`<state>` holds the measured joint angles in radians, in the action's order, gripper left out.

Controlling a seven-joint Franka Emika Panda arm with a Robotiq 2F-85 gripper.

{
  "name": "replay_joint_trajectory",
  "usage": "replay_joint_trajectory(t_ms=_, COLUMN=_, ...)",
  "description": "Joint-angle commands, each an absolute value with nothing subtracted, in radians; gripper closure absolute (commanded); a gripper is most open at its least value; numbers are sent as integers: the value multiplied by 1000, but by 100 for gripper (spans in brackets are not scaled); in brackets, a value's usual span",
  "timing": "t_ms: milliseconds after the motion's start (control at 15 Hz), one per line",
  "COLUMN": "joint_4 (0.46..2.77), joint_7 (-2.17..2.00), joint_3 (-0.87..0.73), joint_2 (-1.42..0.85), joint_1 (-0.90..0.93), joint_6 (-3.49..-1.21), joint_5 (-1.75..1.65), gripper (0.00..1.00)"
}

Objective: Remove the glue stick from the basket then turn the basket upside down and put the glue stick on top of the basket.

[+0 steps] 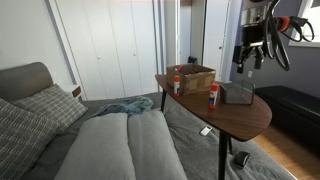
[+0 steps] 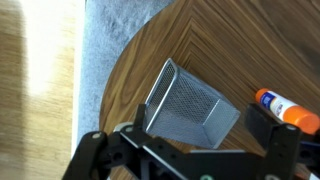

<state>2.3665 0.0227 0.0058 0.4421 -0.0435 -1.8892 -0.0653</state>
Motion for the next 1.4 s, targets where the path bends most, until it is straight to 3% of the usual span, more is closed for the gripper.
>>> replay_joint_trajectory(t_ms=0, joint_4=2311, joint_7=157, joint_3=5, joint_2=387, joint_1=9, joint_6=-1883, joint_5=-100, gripper=0)
replay_joint_trajectory(t_ms=400, joint_4=2349, joint_7=96, joint_3=-5, joint_2=418, joint_1=-3, joint_6=-1887, joint_5=-75, gripper=0)
replay_joint_trajectory(t_ms=1333, joint_4=2357, joint_7=797, joint_3=-45, joint_2=327, joint_1=98, joint_6=-1990, joint_5=-126, gripper=0)
